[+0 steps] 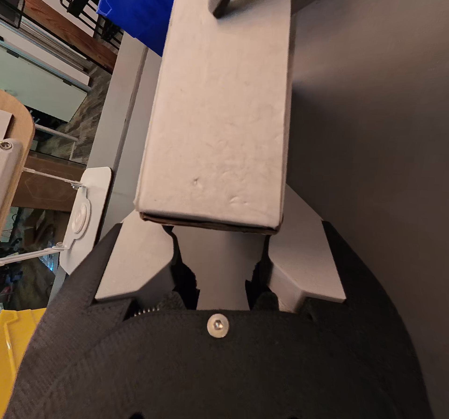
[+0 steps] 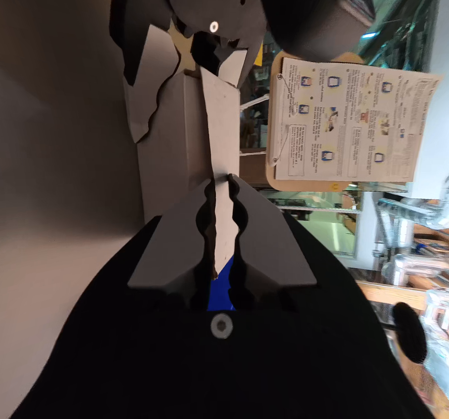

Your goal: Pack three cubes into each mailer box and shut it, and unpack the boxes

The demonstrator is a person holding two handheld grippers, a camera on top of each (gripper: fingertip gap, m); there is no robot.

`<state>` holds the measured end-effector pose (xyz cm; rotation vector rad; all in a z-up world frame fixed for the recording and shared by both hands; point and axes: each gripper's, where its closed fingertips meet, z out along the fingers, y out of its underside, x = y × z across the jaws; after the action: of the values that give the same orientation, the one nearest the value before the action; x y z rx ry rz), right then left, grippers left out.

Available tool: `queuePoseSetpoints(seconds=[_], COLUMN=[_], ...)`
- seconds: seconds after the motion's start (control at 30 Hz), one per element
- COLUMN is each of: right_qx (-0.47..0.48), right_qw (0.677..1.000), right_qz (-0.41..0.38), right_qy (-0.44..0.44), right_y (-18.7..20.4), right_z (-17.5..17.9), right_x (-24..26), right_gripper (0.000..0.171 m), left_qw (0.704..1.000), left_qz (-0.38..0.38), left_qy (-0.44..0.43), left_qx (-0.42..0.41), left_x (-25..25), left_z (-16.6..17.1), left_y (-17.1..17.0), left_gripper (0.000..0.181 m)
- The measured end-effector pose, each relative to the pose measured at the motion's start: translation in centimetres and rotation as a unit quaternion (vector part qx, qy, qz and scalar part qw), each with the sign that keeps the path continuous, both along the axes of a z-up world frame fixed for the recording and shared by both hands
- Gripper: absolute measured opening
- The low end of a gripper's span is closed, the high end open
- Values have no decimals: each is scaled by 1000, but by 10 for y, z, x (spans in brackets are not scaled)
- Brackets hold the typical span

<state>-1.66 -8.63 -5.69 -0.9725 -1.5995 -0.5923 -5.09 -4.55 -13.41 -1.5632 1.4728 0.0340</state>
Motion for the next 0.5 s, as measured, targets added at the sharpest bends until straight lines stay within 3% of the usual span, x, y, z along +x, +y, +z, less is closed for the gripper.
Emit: queuePoseSetpoints(seconds=[0.13, 0.23, 0.3, 0.4, 0.5], right_qx=[-65, -42, -57, 1, -46], right_qw=[998, 998, 995, 999, 998], right_qz=[-11, -13, -23, -4, 1], right_qy=[5, 45, 73, 54, 50], right_y=[2, 3, 4, 6, 4], right_z=[1, 24, 29, 30, 30], right_x=[2, 0, 1, 0, -2], right_gripper=[11, 3, 8, 11, 14], left_qw=[1000, 1000, 1000, 1000, 997], left_qz=[-1, -3, -2, -1, -2], left_qy=[0, 8, 16, 14, 35], left_qx=[-5, 5, 18, 19, 68], left_x=[2, 2, 1, 1, -1], left_z=[0, -1, 0, 0, 0], left_y=[1, 1, 0, 1, 5], left_gripper=[76, 76, 76, 76, 76])
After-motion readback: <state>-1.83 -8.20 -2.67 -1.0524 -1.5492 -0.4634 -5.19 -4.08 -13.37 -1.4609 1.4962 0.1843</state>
